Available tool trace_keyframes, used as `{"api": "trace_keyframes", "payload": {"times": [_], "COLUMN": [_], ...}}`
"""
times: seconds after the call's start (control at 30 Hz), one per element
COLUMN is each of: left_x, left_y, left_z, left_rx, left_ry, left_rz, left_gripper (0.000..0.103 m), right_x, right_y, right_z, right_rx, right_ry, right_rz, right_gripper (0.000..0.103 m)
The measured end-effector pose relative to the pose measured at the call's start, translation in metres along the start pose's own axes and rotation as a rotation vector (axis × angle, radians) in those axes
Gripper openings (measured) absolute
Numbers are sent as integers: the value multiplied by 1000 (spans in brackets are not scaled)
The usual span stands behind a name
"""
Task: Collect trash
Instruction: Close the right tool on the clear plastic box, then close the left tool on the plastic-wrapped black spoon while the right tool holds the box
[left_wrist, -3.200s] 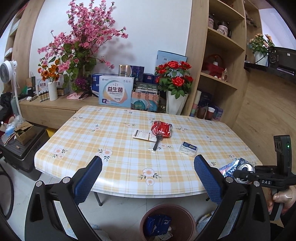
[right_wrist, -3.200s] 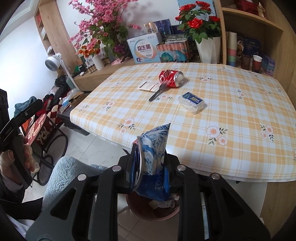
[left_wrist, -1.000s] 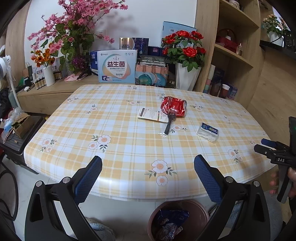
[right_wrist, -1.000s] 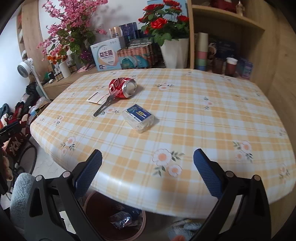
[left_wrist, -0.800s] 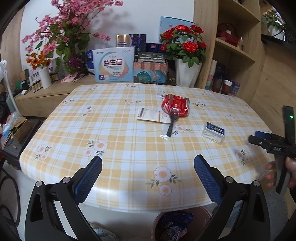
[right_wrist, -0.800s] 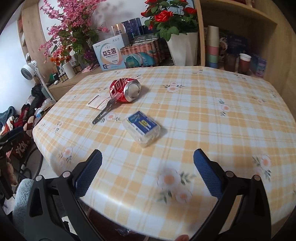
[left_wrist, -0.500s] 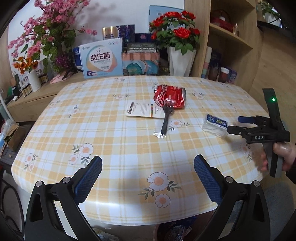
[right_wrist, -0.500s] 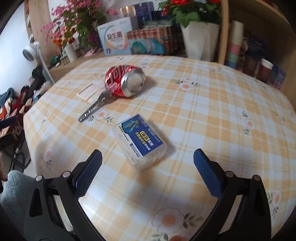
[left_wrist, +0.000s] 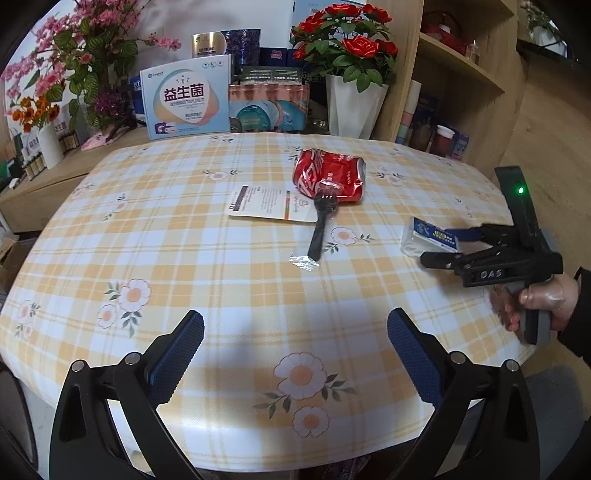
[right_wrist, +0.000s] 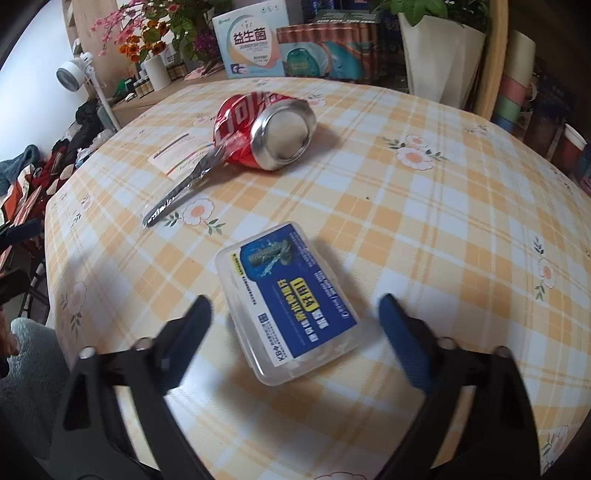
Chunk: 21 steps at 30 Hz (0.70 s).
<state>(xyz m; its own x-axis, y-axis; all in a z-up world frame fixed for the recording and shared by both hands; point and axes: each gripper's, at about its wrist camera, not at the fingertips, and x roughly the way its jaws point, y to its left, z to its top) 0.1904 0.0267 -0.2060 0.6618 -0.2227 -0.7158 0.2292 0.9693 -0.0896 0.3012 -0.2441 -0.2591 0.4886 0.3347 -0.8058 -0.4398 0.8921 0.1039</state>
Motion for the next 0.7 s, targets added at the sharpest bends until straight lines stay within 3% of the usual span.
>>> {"api": "trace_keyframes", "payload": {"times": [0.2, 0.4, 0.57, 0.7], "left_x": [17, 45, 73, 93], "left_y": [-11, -17, -29, -38], "left_z": [14, 28, 46, 58], "left_rx": [63, 90, 142, 174], "left_ry": [0, 34, 45, 36], "left_rz": [-24, -75, -90, -74], "left_gripper": [96, 71, 59, 57], "right_x": [-6, -8, -13, -18], "right_y": [1, 17, 33, 22], "right_z": [-5, -10, -15, -14], "right_rx": [3, -63, -144, -91], "right_ry": [-35, -56, -103, -129], "right_rz": [35, 15, -24, -18], "right_gripper": [62, 61, 61, 61]}}
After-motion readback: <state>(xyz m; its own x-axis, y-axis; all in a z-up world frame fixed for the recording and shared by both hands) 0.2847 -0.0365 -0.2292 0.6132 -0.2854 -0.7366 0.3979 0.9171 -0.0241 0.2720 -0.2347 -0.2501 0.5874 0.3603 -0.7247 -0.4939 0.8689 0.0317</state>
